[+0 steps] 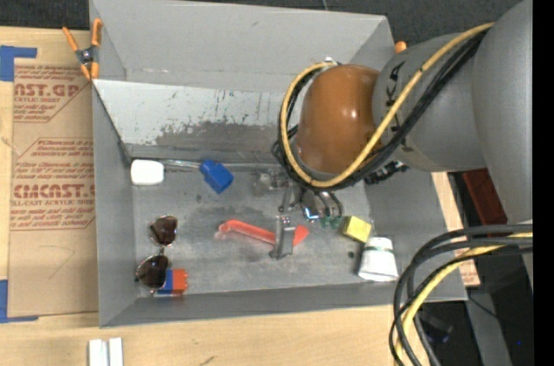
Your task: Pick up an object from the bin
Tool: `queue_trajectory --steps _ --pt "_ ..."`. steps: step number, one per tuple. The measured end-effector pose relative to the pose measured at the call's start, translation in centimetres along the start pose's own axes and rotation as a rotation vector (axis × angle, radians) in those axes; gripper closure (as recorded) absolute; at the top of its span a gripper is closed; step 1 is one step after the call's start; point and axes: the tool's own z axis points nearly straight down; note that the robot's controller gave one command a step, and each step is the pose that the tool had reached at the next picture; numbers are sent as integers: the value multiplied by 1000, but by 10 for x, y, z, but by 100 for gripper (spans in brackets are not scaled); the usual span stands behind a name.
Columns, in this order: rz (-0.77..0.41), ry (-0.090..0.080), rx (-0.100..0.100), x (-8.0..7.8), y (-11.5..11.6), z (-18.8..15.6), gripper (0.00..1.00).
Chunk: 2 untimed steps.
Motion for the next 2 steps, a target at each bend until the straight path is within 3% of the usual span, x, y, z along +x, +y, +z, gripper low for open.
queue_trajectory --steps 1,2 --pt "33 -6 0 -6 -11 -5 0" --pt "-132 -3 0 -6 -14 10 0"
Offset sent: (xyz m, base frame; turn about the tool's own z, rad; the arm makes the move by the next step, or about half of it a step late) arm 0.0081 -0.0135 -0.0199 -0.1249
